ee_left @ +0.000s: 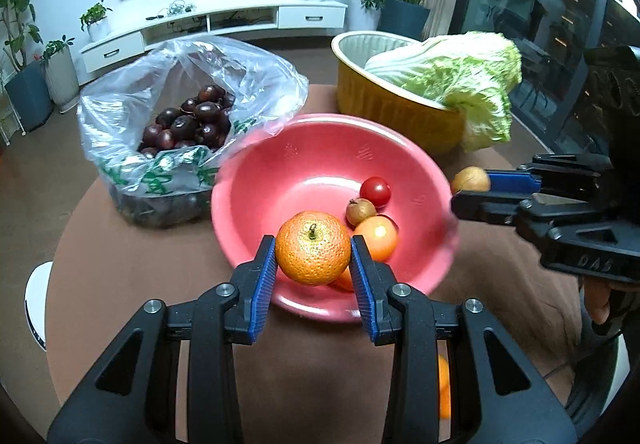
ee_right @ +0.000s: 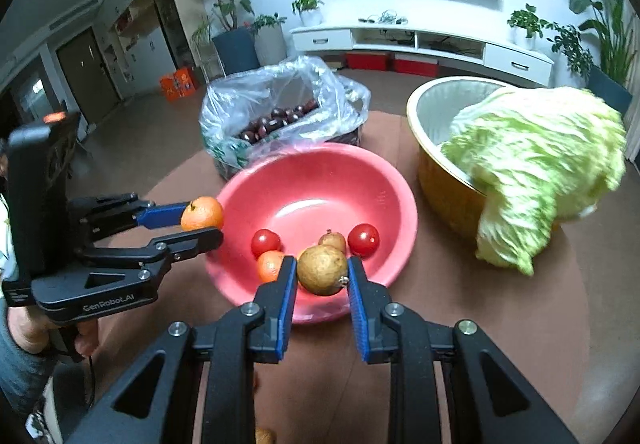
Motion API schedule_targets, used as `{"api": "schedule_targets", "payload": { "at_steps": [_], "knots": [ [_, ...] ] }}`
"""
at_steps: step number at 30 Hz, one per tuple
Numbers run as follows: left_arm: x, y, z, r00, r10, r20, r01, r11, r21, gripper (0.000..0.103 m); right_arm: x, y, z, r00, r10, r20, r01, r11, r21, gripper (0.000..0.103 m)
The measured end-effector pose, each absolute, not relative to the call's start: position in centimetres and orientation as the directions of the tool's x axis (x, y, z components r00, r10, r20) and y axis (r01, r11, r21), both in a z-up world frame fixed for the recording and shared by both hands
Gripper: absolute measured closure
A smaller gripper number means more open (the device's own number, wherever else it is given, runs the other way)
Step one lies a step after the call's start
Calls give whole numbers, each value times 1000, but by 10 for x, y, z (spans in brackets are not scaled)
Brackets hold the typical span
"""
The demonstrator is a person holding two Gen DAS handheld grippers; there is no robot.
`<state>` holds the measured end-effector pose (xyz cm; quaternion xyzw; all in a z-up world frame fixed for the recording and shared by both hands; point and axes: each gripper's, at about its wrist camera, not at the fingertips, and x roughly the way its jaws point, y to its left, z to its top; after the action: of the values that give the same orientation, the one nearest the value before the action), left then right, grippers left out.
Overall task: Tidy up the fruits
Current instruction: 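Carry orange and pear into the red bowl and open both tools, then grasp an orange with the left tool while the right tool grasps a brown pear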
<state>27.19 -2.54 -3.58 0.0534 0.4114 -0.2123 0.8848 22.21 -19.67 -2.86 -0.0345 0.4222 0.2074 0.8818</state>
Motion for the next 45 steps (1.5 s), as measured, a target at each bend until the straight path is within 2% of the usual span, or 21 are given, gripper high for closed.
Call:
{"api": "schedule_targets", "payload": {
  "at_steps": [10,21,23,25,26,33,41,45],
  "knots": [
    [311,-35,-68,532,-316,-786,429,900,-72,69,252,-189,-59,517,278,-809,-405,913,55,76],
    [313,-37,-72,535,-305,-788,431,901,-57,68,255,-185,-65,519,251,-817,-417,909,14,76],
    [312,-38,-71,533,-311,-787,437,898,-59,60,255,-184,-64,523,251,-815,-418,908,11,70],
    [309,-41,-68,542,-306,-783,440,897,-46,47,253,-183,-61,523,253,-814,-424,906,9,64],
    [308,-41,-67,547,-302,-780,438,898,-41,46,253,-182,-61,524,251,-814,-426,905,4,61],
    [307,-35,-62,552,-313,-773,427,902,-61,46,237,-187,-50,552,220,-804,-437,898,-54,61],
    [296,-28,-56,555,-332,-763,408,908,-98,45,187,-212,-23,591,282,-756,-413,911,17,61],
    [267,-16,-43,585,-352,-731,398,910,-119,29,148,-219,-21,590,330,-737,-429,901,60,61]
  ]
}}
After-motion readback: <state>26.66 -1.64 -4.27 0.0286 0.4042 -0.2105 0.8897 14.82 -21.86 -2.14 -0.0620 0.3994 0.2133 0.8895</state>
